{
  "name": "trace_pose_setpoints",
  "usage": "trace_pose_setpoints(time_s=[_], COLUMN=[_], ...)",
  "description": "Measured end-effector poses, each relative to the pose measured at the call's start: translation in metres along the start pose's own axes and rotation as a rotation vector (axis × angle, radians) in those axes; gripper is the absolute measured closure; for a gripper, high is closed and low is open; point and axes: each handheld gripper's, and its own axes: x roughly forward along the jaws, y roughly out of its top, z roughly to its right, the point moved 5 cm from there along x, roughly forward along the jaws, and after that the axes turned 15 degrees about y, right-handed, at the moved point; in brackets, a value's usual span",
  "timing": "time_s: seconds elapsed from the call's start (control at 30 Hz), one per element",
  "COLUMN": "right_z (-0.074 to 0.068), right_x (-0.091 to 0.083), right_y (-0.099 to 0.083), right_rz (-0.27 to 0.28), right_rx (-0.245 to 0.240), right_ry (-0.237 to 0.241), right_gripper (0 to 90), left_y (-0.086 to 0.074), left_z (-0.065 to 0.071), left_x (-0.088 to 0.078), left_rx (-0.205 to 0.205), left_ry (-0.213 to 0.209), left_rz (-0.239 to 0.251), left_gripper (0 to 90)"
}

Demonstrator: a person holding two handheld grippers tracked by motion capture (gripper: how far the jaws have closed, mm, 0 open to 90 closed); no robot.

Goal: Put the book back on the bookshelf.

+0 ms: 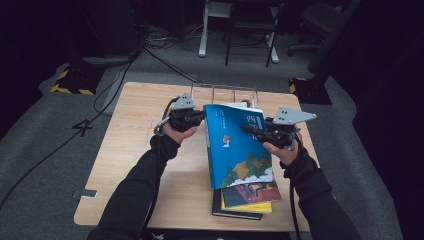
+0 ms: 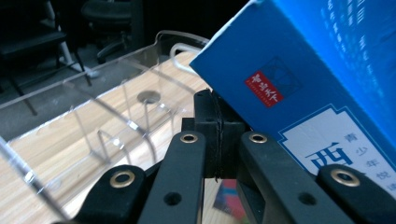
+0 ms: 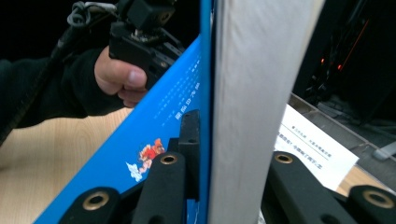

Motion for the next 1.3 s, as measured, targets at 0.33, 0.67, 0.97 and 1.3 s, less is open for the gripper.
trace_pose_setpoints(time_s=[0.33,0.67,0.97,1.3], right_z=[-0.029,-0.051,-0.072,-0.088], right_x=[-0.030,-0.045,-0.055,-0.062], right_y=[-0.009,-0.011,-0.014,-0.017], right_rz=[0.068,0.090,0.125,0.128], right_rx=[-0.111,-0.178,-0.218,-0.238], right_ry=[-0.019,-0.036,-0.032,-0.034], right_gripper=[76.7,77.0,77.3,77.5], left_y=[0.024,0.032,0.023,-0.010], left_z=[0.034,0.058,0.077,0.092], left_x=[-0.023,-0.039,-0.057,-0.078], left_rx=[0.089,0.107,0.115,0.133], left_ry=[0.028,0.035,0.030,0.008], left_rz=[0.024,0.058,0.080,0.028], left_gripper=[89.9,89.7,82.7,71.4])
